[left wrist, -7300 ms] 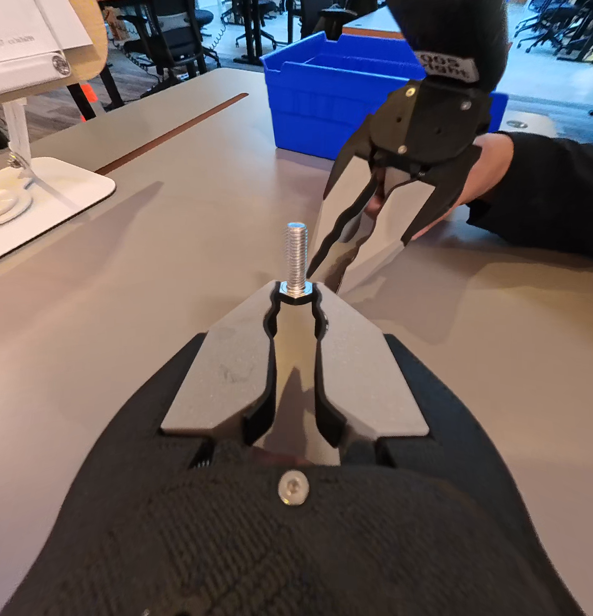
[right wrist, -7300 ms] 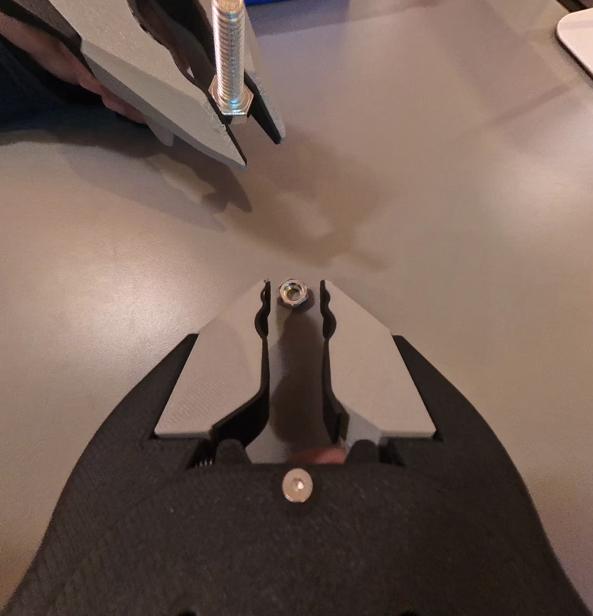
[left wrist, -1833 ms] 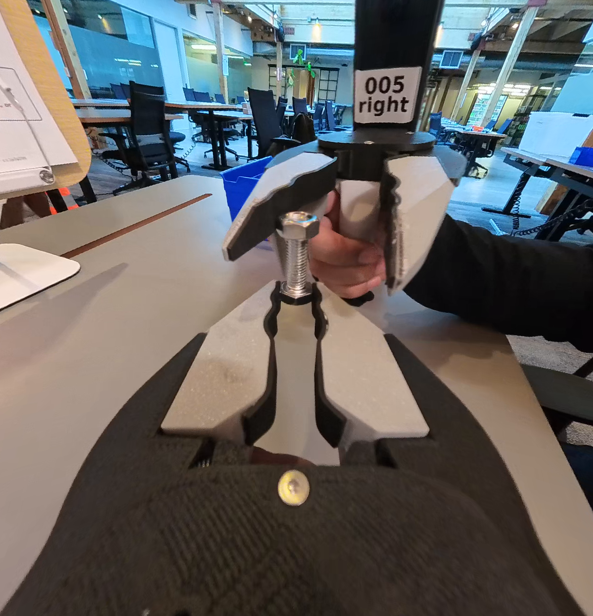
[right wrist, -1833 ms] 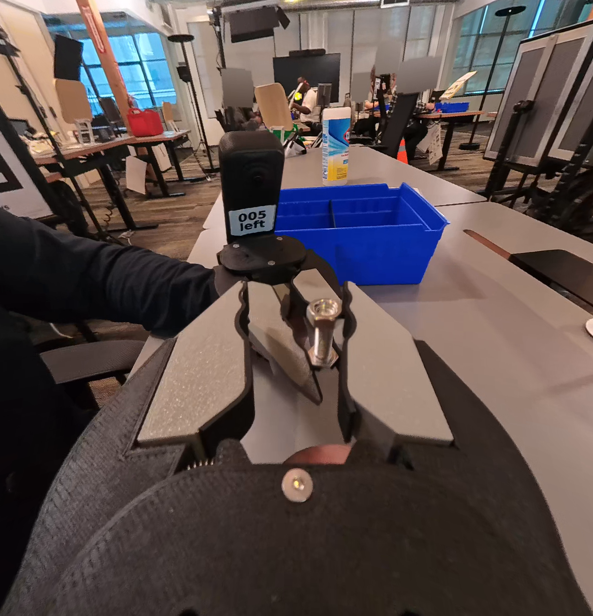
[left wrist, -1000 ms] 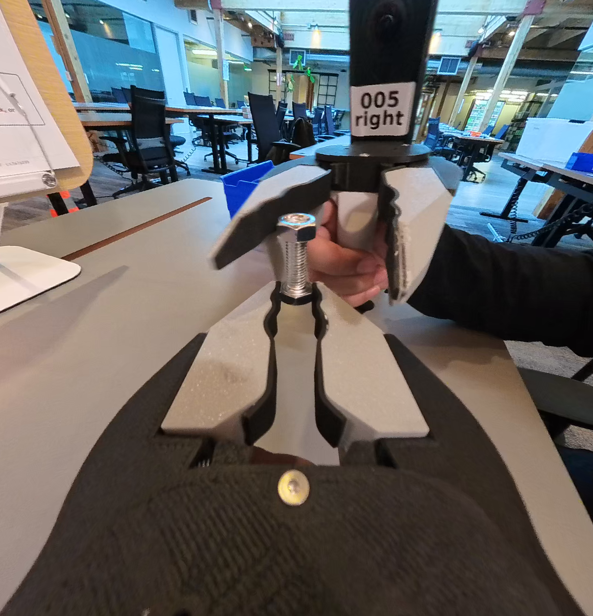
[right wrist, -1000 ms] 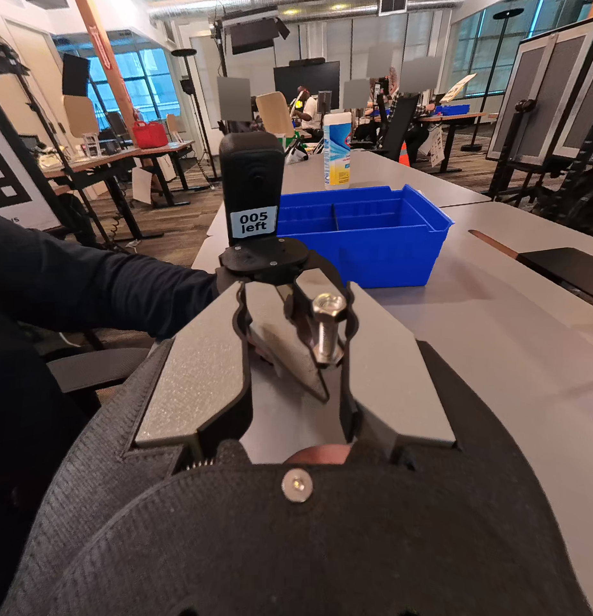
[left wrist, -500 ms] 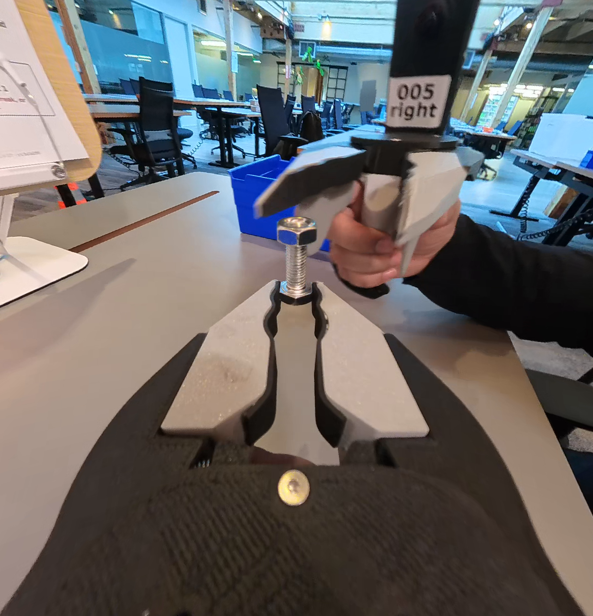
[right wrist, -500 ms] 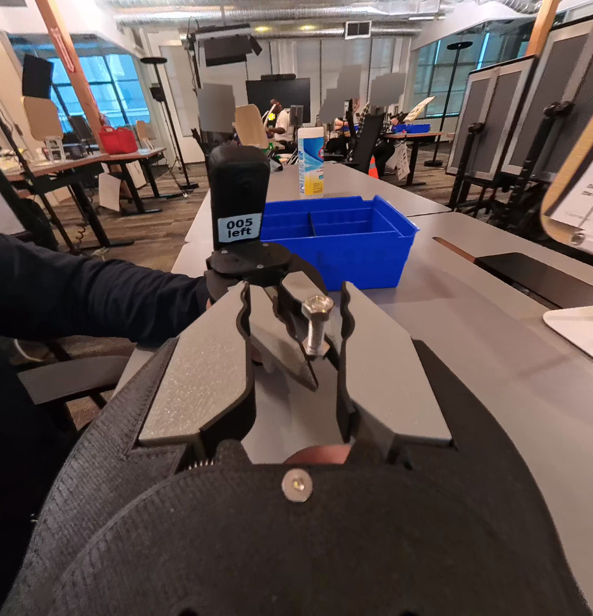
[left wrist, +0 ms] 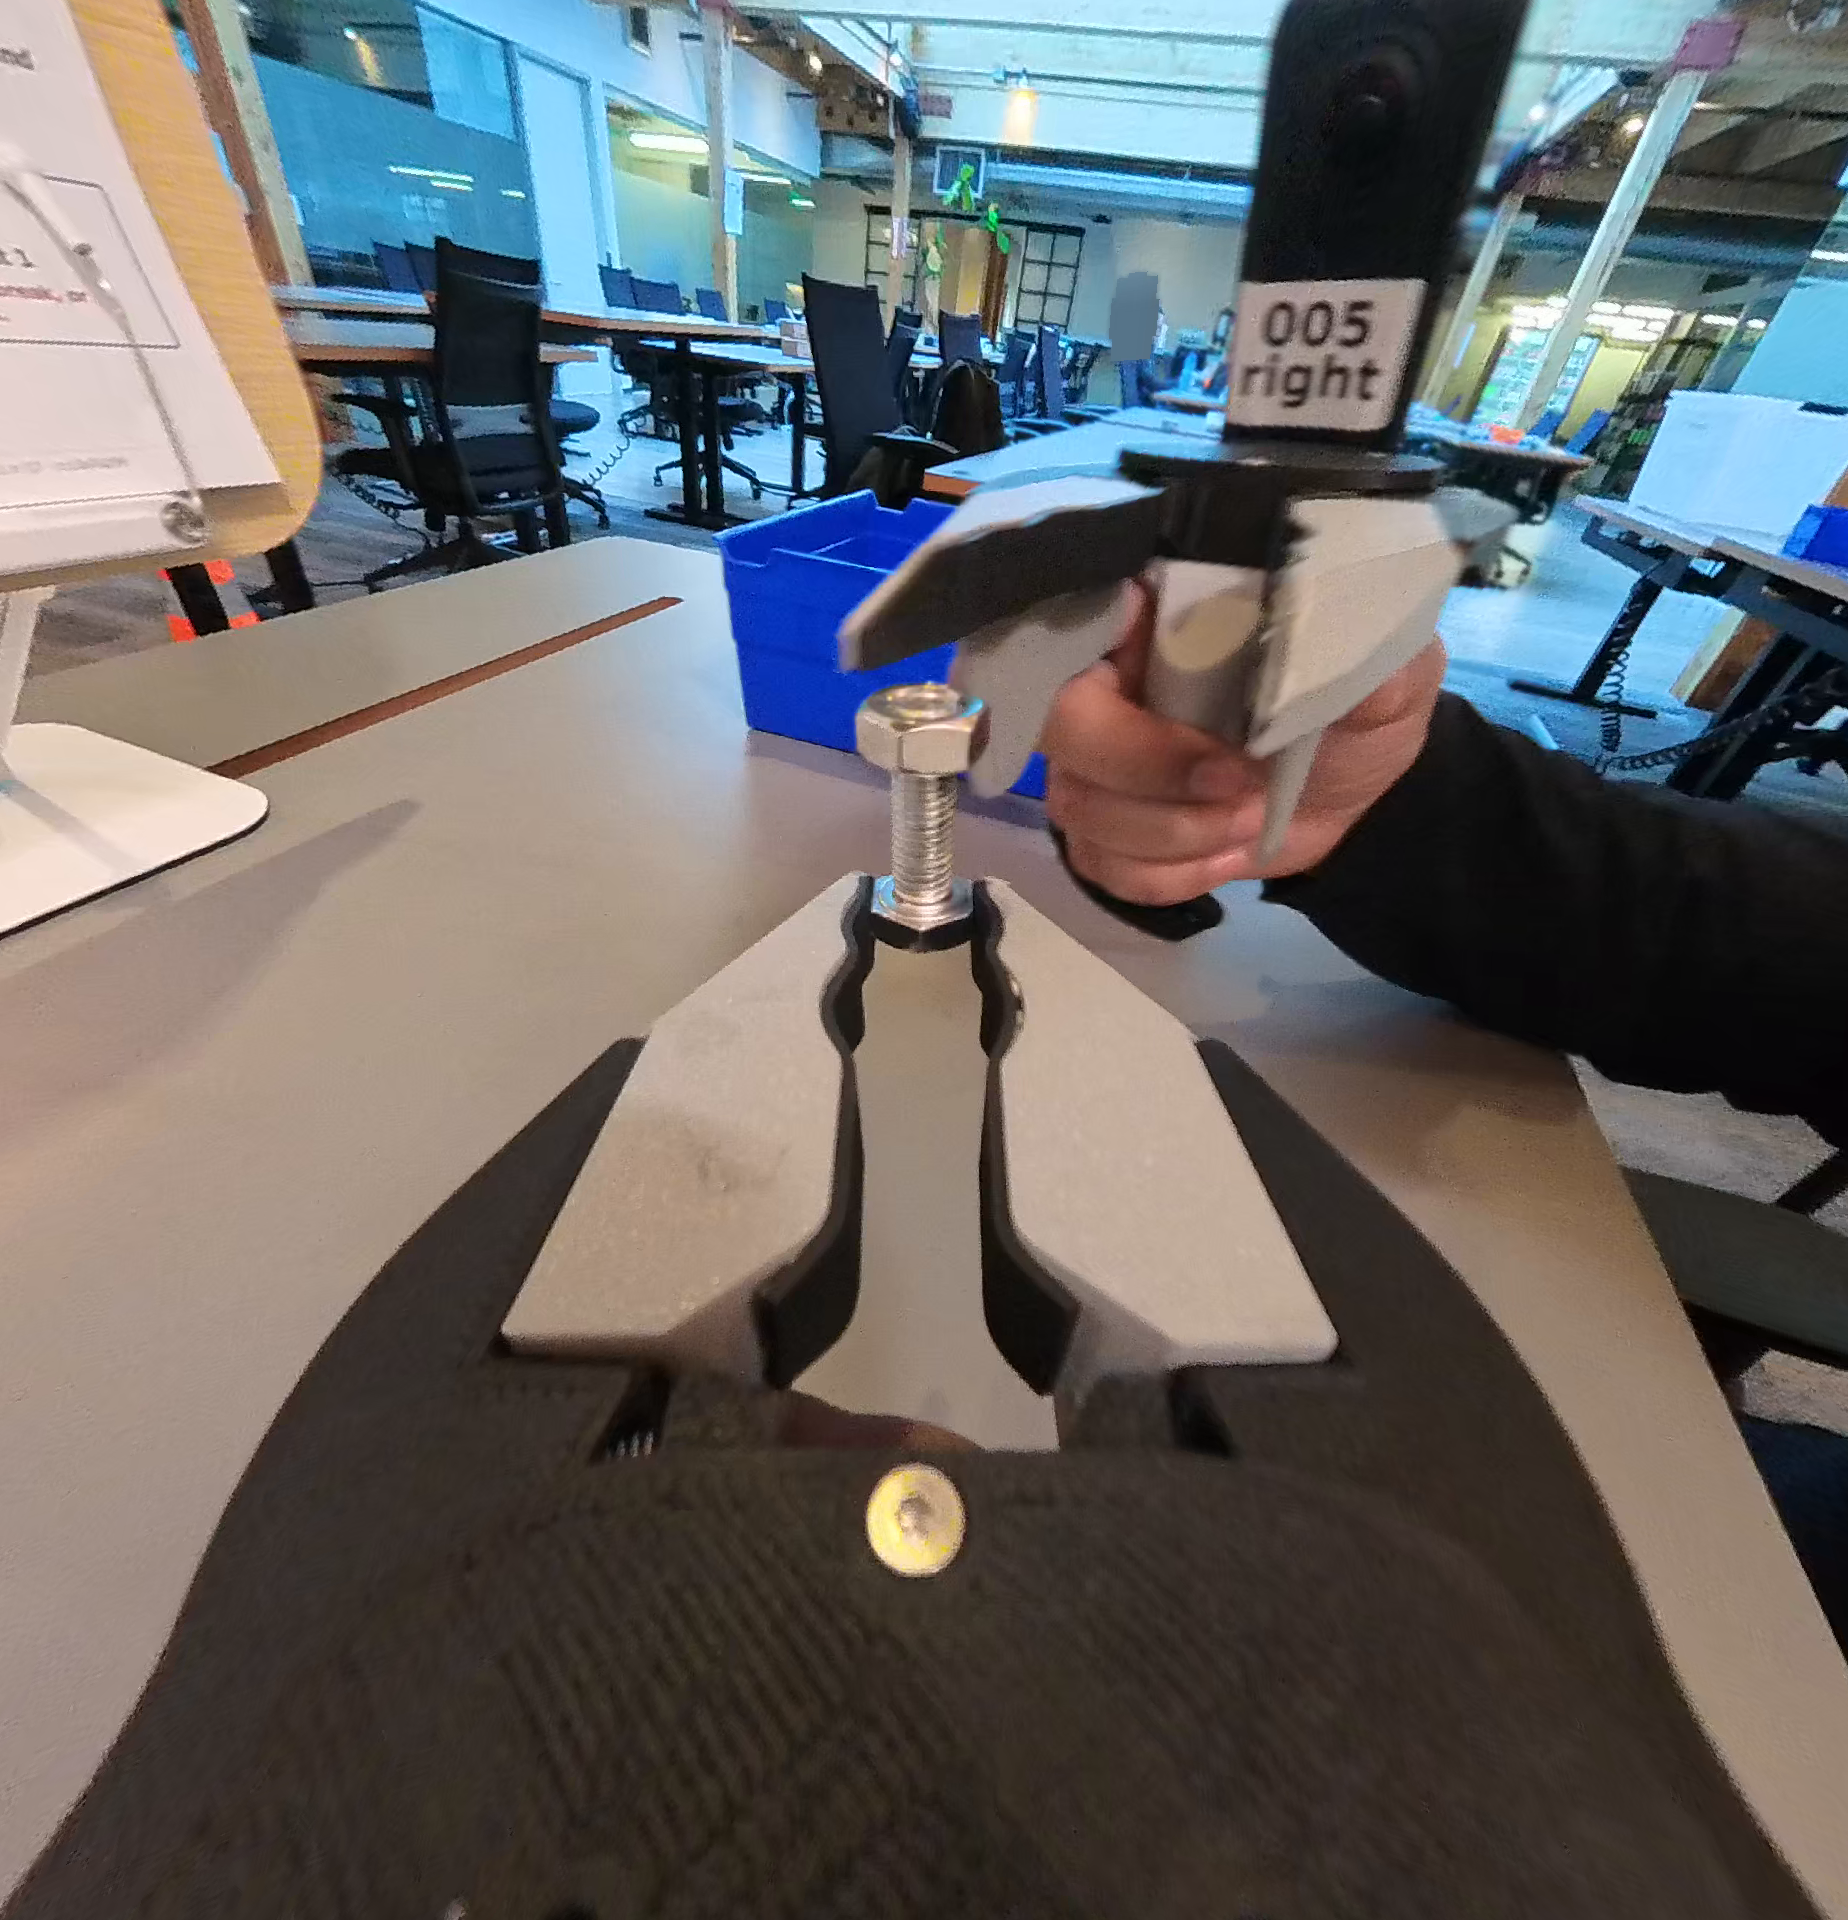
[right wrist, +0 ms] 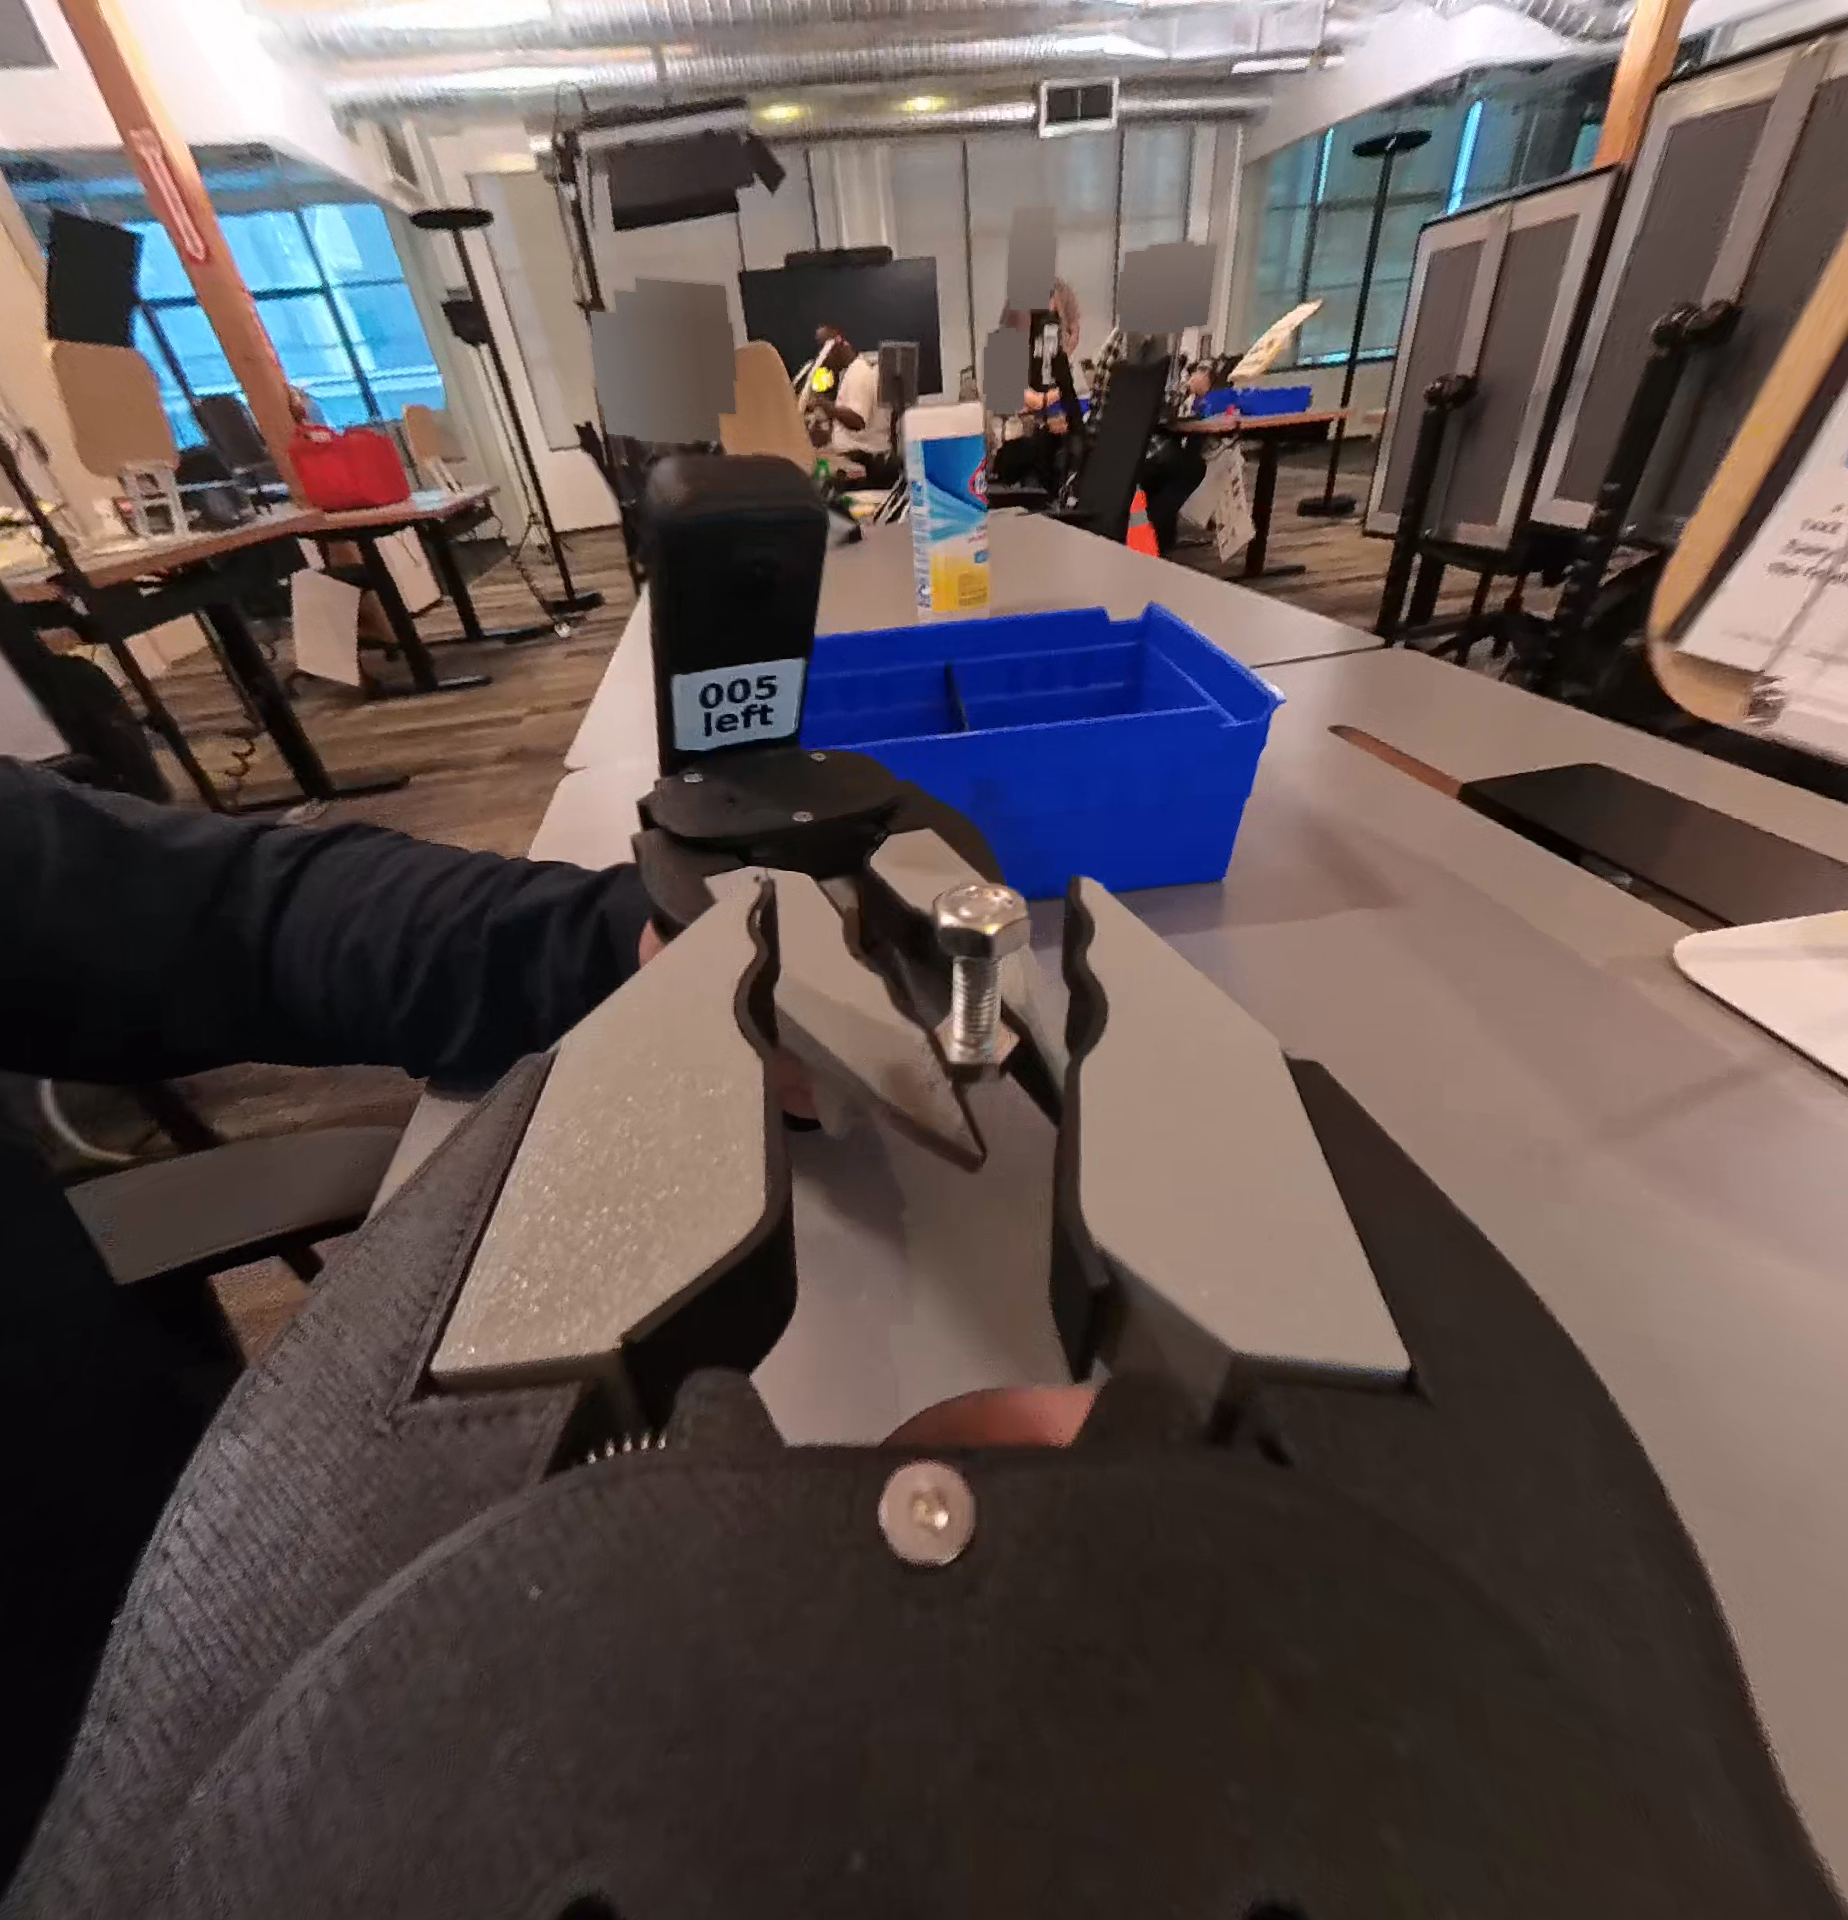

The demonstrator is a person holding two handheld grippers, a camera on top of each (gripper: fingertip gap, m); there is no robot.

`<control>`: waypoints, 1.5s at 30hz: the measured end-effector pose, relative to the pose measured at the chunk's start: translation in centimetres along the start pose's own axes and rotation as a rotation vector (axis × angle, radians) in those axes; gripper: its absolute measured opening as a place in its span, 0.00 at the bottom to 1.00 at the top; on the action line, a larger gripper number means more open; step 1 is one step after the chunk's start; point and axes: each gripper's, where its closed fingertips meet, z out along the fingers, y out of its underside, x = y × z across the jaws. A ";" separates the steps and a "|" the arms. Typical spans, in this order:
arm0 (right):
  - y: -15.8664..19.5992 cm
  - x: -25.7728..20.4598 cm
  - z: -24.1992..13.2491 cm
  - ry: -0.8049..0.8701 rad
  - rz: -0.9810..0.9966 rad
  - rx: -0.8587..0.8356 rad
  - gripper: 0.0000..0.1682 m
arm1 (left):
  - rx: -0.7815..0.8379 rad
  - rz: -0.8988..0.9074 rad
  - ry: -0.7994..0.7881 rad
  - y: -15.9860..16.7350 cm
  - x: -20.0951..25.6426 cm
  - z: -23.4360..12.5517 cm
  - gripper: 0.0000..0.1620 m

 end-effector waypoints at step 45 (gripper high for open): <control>0.1 -2.2 -2.0 -0.009 -0.030 0.023 0.22 | -0.002 -0.062 -0.041 -0.1 -1.5 -0.5 0.10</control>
